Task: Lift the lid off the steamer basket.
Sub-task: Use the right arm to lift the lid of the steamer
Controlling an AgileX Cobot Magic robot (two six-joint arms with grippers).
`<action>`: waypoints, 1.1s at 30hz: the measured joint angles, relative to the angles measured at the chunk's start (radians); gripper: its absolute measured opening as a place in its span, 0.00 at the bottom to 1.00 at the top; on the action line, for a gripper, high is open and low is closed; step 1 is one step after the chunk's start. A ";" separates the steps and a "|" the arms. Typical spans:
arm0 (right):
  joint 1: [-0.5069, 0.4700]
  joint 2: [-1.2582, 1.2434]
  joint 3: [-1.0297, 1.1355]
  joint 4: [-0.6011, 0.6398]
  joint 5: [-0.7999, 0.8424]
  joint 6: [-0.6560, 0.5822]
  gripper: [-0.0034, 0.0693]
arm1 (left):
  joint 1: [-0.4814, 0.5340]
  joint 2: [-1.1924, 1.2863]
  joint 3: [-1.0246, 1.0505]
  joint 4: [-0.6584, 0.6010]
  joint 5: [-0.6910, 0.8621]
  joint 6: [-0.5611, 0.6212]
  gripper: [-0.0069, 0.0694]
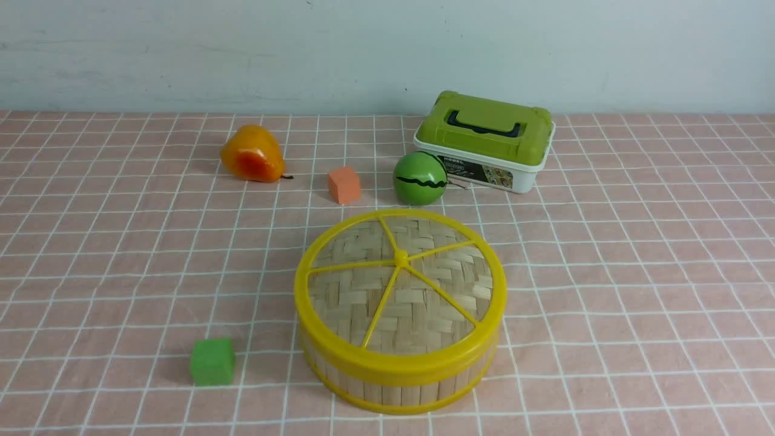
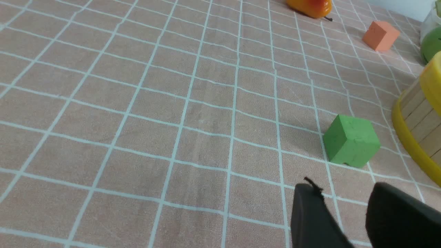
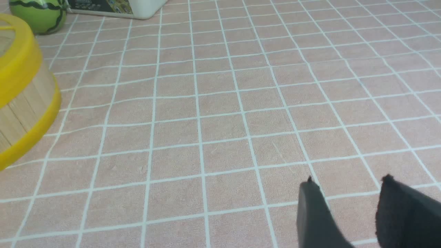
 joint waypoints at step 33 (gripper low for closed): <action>0.000 0.000 0.000 -0.037 0.000 0.000 0.38 | 0.000 0.000 0.000 0.000 0.000 0.000 0.40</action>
